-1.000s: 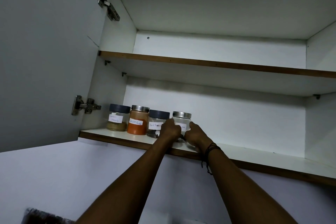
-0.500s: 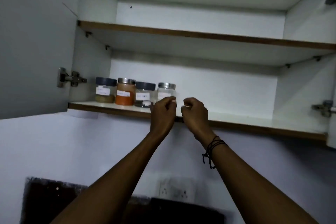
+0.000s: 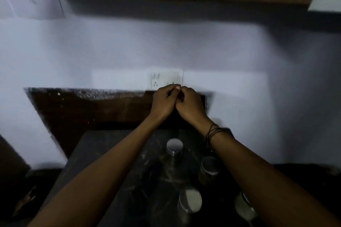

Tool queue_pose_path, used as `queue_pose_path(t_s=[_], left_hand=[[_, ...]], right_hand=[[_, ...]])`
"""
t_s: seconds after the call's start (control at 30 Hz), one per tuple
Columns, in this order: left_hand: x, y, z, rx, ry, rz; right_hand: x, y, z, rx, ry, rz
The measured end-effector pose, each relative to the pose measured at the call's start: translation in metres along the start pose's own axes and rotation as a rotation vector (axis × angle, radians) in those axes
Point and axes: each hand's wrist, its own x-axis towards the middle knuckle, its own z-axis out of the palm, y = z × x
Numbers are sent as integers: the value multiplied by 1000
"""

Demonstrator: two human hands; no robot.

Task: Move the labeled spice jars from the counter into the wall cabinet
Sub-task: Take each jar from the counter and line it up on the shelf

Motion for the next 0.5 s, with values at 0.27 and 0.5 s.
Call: queue_pose_path(t_s=[0.27,0.5], left_hand=[[-131,-99,46,133,-275,-251],[-232,-135,78,181,-528,-332]], right_hand=[[-123,98,59,-114,-221,274],[-242,162,84,-372,-427,463]])
